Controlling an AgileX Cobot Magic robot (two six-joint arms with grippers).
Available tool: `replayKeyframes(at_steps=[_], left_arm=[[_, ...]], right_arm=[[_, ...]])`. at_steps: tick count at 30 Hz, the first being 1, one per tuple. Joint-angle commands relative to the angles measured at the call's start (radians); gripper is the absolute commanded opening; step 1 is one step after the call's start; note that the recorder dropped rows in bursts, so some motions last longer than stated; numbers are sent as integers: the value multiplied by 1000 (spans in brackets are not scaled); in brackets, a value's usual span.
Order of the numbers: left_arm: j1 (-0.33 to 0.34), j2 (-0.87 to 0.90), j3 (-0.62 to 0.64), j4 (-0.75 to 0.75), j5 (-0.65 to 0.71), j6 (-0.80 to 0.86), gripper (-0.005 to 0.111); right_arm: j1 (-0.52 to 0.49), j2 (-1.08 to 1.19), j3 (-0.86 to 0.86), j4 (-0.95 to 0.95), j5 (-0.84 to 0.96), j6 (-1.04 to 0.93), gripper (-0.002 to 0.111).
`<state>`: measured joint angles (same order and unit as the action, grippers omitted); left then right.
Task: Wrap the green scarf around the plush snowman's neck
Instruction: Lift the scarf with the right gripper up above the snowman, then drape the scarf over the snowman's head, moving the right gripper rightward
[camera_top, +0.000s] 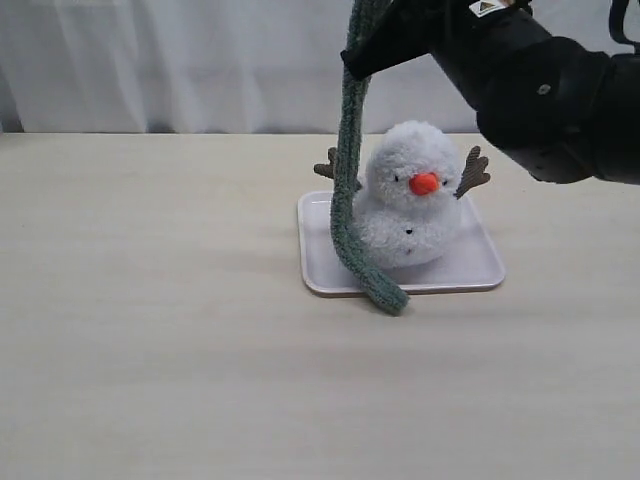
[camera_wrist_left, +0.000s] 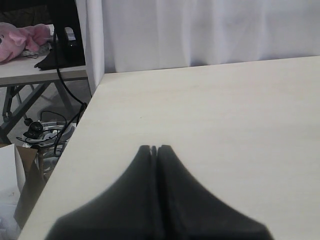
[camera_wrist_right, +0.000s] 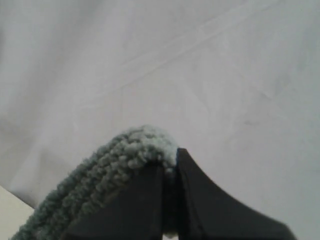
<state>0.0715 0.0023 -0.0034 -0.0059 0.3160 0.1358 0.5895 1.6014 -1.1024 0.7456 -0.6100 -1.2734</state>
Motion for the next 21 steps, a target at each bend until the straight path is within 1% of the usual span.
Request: replayKeyframes(at_steps=[1,4,7,9,13,21], left_arm=[[-3,-2,3,-3,-7,-2,0],[-3,-2,3,-3,-7,-2,0],[-3,-2,3,-3,-7,-2,0],[-3,-2,3,-3,-7,-2,0],[-3,-2,3,-3,-7,-2,0],[-3,-2,3,-3,-7,-2,0]], right_arm=[[-89,56,-39,-6,30,60,4],[-164,101,-72,-6,120,70,4],[-232,139,-79,0,145,119,4],[-257,146,-79,0,152,119,4],[-316,146,-79,0,222,145,4],[-435,146,-79,0,436,163,4]])
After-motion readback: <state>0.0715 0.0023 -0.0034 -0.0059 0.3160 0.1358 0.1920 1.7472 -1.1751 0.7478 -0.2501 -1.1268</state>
